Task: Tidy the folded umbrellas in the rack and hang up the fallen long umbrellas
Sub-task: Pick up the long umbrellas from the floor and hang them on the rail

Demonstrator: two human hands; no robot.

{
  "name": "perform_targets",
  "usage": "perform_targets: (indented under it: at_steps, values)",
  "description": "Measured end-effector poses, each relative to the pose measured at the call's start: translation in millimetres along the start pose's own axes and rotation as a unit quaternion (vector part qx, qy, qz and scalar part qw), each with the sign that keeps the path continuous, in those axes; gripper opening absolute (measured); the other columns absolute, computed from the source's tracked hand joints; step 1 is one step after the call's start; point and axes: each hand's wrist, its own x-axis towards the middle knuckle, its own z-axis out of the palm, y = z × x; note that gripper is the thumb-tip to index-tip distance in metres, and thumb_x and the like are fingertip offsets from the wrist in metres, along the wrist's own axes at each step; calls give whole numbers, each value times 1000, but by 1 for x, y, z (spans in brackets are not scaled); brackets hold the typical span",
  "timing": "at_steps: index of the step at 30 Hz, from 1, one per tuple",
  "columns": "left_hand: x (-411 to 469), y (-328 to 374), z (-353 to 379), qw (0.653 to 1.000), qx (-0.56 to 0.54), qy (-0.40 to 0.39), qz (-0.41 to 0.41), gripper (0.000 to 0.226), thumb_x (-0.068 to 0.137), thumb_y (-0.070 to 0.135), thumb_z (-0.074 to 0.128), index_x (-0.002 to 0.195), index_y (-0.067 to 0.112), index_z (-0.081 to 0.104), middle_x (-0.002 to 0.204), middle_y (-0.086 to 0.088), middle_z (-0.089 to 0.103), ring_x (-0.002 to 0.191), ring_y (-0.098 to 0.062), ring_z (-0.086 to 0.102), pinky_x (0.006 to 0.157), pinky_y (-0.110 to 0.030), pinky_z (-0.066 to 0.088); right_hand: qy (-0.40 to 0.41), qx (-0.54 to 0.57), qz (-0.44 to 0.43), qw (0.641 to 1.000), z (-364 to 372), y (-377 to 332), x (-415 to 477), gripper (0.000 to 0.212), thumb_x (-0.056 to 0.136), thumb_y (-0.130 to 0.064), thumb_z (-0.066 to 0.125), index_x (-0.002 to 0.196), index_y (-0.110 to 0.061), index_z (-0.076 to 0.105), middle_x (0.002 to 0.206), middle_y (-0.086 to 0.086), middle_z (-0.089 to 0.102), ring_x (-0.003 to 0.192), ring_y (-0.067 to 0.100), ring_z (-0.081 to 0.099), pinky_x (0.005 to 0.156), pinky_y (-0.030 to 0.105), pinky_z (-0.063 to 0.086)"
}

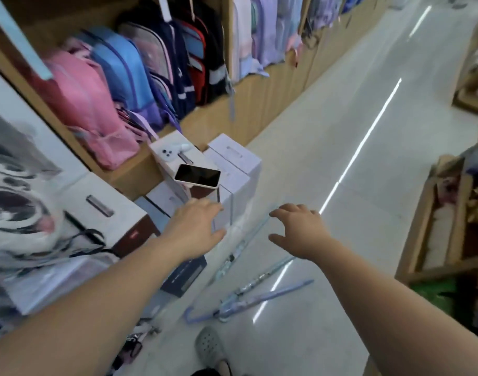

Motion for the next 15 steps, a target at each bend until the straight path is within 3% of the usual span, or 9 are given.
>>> perform_targets:
  at_steps: [6,15]
  values:
    - [69,-12,109,994,-16,-104,-15,62,93,54,55,148,27,42,147,1,48,133,-26,43,105,-39,39,-85,9,50,995,92,58,47,60,89,-57,57,145,-38,44,149,-8,46,137,23,41,109,41,33]
    - [147,-38,319,970,-52,-209,-110,62,94,52,56,149,28,40,147,1,47,133,-24,44,107,-38,41,-186,40,-4,982,291,124,154,57,92,-53,54,145,-35,44,148,-6,46,137,23,40,109,41,33]
